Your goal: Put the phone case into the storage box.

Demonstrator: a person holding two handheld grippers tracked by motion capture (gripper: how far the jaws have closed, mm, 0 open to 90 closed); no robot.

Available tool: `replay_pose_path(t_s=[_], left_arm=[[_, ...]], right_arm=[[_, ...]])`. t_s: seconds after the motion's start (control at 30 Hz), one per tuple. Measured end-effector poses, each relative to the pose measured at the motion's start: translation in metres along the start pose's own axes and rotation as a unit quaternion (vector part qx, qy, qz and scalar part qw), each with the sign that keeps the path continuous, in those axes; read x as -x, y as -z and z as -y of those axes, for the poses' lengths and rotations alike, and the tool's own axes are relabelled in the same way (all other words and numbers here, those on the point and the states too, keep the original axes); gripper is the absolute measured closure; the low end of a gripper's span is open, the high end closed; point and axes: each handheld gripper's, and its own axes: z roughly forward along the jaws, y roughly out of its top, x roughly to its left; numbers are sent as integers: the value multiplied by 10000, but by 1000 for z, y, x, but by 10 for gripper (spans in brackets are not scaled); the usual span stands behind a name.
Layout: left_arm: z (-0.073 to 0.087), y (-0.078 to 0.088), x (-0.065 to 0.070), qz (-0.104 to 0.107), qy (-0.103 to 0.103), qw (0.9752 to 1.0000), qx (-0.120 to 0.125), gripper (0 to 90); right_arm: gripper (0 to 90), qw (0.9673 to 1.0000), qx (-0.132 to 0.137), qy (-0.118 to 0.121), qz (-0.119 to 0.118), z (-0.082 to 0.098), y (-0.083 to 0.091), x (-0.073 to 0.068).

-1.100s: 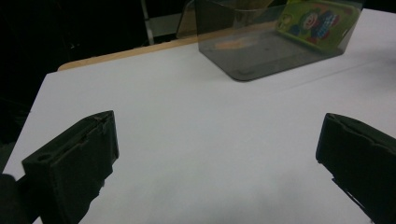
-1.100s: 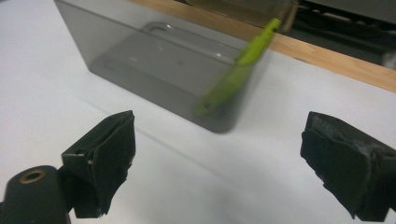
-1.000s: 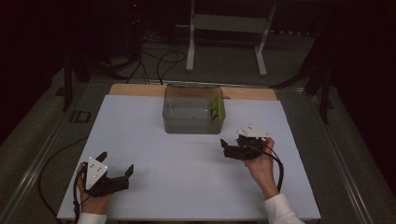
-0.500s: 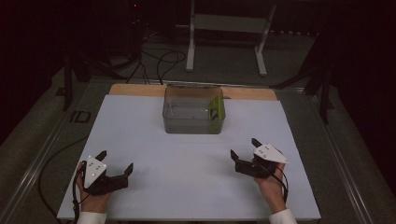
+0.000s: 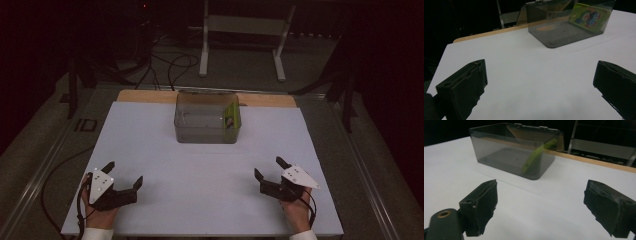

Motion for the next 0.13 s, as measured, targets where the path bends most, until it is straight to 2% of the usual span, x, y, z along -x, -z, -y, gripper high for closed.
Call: replay_pose_path(t_s=[0.13], left_arm=[[0,0,0,-29,5,10000,-20,0]], right_arm=[[126,9999,-8,116,-64,2,3,0]])
